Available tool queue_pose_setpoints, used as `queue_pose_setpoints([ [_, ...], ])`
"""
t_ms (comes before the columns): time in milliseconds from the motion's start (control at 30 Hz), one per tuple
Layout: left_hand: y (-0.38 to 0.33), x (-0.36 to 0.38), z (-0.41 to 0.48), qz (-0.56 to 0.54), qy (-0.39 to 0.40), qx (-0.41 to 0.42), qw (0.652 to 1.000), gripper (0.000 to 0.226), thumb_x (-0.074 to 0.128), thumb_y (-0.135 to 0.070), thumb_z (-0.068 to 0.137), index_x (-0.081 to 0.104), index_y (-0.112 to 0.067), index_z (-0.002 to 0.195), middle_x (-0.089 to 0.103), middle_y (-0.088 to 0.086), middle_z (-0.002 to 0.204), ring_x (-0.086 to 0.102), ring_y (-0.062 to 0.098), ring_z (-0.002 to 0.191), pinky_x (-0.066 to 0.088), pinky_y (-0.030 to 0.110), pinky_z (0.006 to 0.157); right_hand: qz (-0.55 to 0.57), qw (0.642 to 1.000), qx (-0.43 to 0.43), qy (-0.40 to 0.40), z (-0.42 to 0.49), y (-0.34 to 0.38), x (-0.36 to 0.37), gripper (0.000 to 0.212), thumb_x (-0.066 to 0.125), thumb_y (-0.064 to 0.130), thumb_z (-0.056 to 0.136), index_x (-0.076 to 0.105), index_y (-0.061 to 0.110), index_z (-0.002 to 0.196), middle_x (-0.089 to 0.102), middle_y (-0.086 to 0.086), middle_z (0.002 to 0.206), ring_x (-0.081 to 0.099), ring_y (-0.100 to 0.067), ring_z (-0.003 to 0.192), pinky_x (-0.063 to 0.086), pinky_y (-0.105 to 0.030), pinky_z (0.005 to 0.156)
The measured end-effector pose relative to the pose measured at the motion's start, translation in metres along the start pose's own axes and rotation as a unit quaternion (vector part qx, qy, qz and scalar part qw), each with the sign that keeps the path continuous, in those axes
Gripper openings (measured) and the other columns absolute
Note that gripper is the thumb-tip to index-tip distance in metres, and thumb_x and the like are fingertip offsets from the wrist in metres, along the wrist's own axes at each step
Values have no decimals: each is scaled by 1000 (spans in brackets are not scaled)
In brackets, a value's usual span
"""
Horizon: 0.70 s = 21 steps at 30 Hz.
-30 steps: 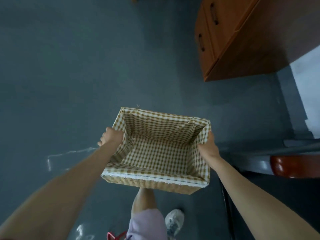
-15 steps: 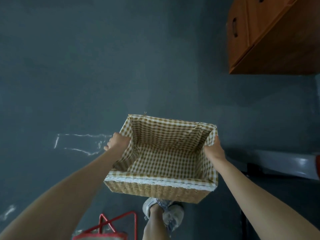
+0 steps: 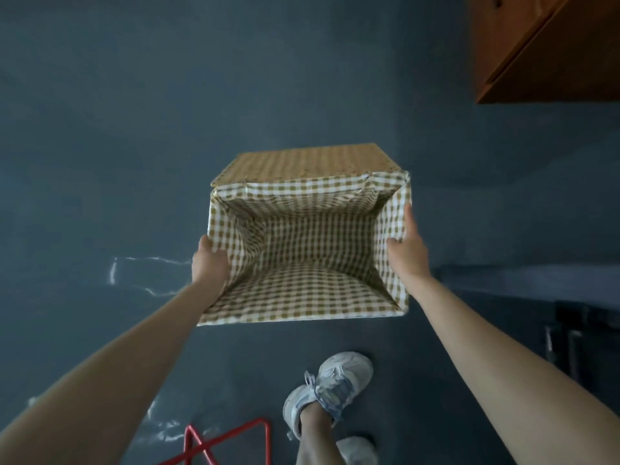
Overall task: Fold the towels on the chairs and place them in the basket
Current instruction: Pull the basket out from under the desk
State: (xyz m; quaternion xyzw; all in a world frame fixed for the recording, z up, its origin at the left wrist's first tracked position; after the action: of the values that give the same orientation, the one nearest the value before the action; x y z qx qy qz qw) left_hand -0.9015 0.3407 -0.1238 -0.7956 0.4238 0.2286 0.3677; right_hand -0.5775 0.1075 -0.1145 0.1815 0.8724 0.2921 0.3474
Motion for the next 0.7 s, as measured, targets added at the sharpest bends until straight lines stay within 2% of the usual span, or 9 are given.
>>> queue_pose_setpoints([
  [33,17,10,2,-6,4,-2,1000,55,32,-9,91,28,-22,145,53,13,117,58,29,77,45,33,54,-4,1000,1,3,-3,-17,11,78,41,1,93,5,40,151,40,-10,144,51,-17,67,43,-27,57],
  [67,31,19,2,-2,7,0,1000,58,33,-11,91,25,-26,146,50,15,126,59,36,90,50,39,62,-10,1000,-5,-5,-8,-29,18,79,42,1,93,4,40,151,37,-9,146,55,-20,81,47,-30,66],
  [100,43,24,1,8,3,3,1000,61,35,-12,91,21,-30,147,43,15,136,54,41,106,52,49,77,-17,1000,-12,-21,-14,-40,21,79,43,1,94,3,39,151,37,-10,146,57,-24,97,47,-30,75],
  [167,54,28,-2,22,-11,12,1000,65,34,-10,92,16,-35,149,30,12,146,41,41,123,40,58,98,-26,999,-17,-45,-26,-53,23,78,44,1,96,2,34,152,39,-12,142,51,-26,116,40,-24,83],
  [300,53,28,-8,34,2,9,999,75,34,-3,87,8,-35,150,24,11,148,32,40,130,31,58,106,-43,998,-14,-51,-33,-58,22,79,44,2,96,-2,35,152,39,-15,139,53,-25,107,44,-26,78],
  [433,44,31,-26,94,32,29,995,79,42,-4,86,1,-21,152,14,11,153,17,34,140,21,53,114,-76,997,0,-14,-32,-54,23,81,47,5,95,-4,32,152,30,-13,149,41,-30,129,43,-31,87],
  [500,33,33,-47,150,43,39,987,76,47,-8,88,5,-15,152,9,10,155,10,33,142,15,51,116,-81,997,10,-15,-39,-51,16,76,51,7,94,5,26,153,27,-12,150,33,-30,136,40,-38,100],
  [600,7,47,-93,207,89,48,973,75,47,-4,84,14,-15,151,4,11,157,3,31,145,6,49,118,-90,995,33,-9,-63,-46,-1,63,54,10,92,25,15,147,29,-11,148,33,-31,135,39,-42,105],
  [700,-38,69,-154,243,140,91,955,64,46,-8,85,27,-15,145,15,12,153,15,32,140,15,48,116,-101,994,43,10,-95,-36,-31,58,53,12,93,28,10,146,28,-13,149,33,-30,136,34,-42,110],
])
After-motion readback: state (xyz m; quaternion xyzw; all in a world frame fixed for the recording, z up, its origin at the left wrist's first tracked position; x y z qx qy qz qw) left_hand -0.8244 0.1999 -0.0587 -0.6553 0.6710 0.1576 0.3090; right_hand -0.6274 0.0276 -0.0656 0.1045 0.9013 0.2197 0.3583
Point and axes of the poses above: each hand's wrist, its own z-axis towards the middle knuckle, its own x-axis out of the palm, y = z × x, the point moved 10 cm from there along z, towards the middle knuckle
